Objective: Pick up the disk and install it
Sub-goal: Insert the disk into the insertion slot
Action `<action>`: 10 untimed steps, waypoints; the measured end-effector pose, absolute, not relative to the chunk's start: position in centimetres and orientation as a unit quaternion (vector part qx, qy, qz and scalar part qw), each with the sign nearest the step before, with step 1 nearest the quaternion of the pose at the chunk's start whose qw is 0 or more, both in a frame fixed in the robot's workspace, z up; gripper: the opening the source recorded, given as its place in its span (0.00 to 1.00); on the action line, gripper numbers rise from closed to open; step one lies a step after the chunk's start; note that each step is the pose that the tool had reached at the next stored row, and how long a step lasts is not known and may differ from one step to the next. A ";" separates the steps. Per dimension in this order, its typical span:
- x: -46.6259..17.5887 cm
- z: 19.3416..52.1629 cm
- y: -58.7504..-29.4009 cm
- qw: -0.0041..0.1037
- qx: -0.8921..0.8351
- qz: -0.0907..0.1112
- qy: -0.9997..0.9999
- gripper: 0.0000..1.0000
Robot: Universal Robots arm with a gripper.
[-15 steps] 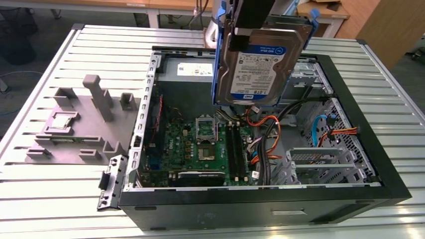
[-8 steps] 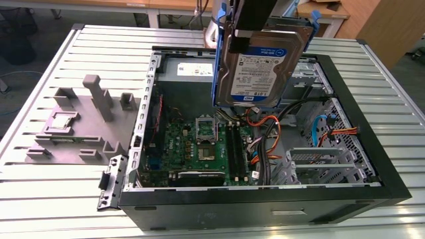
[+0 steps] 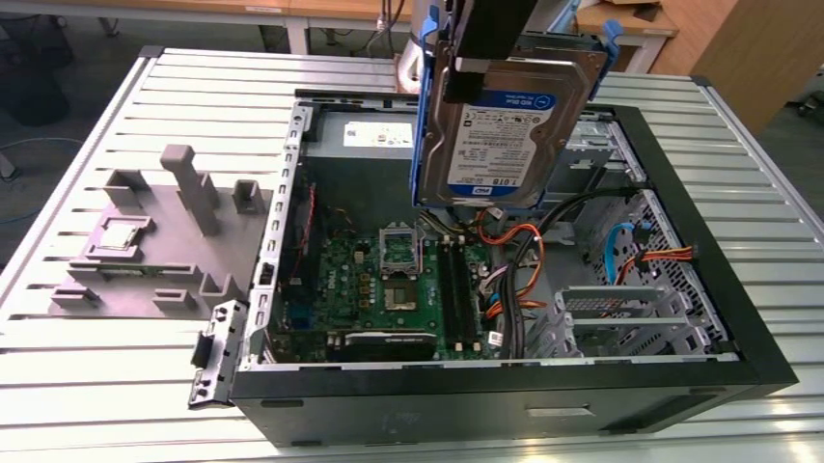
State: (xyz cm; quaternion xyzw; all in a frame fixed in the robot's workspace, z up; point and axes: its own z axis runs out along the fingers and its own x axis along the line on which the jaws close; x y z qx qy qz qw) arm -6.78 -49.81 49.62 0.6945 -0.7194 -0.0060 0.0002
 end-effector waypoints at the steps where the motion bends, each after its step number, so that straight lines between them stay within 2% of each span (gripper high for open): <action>1: -6.8 49.6 -49.8 0.000 0.695 -0.006 -0.719 0.36; 10: -6.1 49.6 -49.9 0.001 0.694 -0.006 -0.719 0.36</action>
